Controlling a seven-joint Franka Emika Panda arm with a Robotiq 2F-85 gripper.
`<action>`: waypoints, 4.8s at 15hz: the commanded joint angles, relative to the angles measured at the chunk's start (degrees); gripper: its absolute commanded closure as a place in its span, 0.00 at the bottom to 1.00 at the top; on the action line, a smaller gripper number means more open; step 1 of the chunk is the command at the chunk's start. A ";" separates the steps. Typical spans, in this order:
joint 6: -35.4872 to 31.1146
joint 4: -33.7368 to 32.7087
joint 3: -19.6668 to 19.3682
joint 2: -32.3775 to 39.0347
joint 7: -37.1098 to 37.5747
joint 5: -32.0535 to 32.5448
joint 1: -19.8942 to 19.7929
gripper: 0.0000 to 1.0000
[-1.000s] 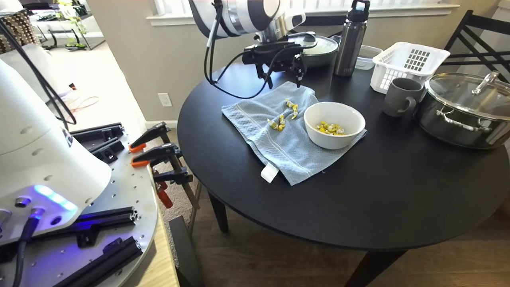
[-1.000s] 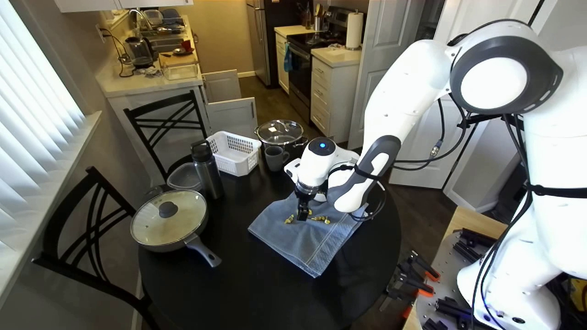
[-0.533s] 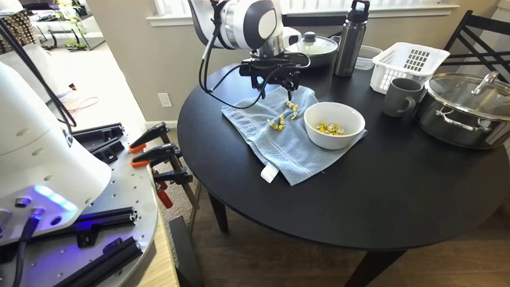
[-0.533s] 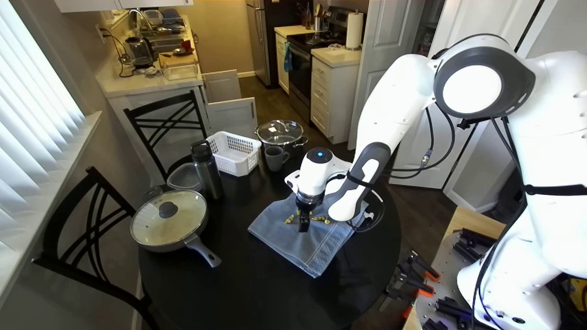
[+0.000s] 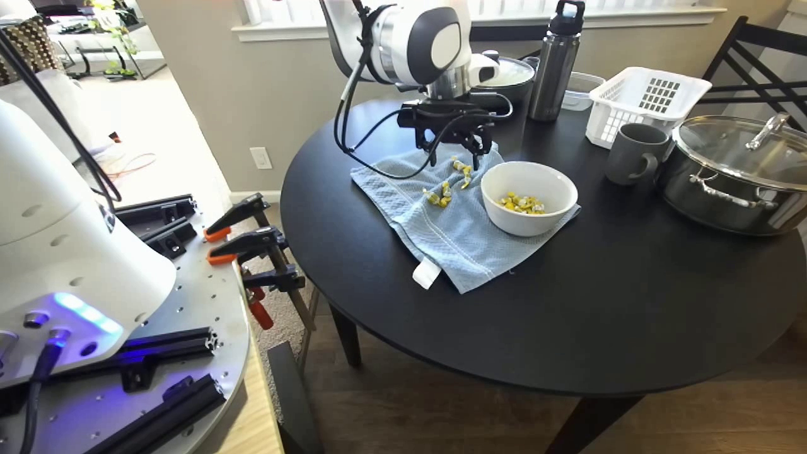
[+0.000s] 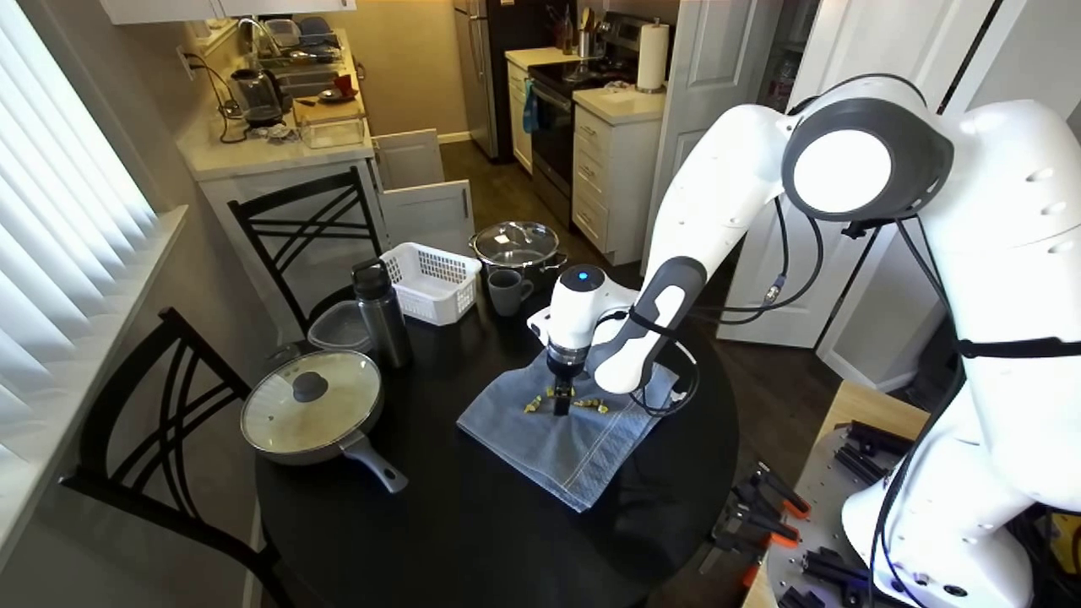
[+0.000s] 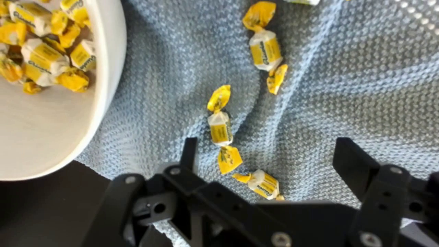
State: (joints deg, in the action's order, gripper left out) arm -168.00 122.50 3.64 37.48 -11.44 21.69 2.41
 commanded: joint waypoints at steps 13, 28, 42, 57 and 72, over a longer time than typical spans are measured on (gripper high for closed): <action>4.46 -6.88 5.69 5.36 -9.50 -4.88 -7.20 0.72; 4.77 -6.64 5.35 4.41 -9.02 -6.08 -7.82 0.25; 4.89 -6.76 4.61 4.27 -9.01 -5.98 -7.49 0.99; 5.40 3.29 -0.46 -13.98 -8.38 -2.96 -4.83 0.96; 6.03 4.87 -9.73 -12.80 5.45 12.05 5.24 0.16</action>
State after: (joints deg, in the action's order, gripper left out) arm -160.48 125.93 -9.19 24.45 -4.81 34.73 8.30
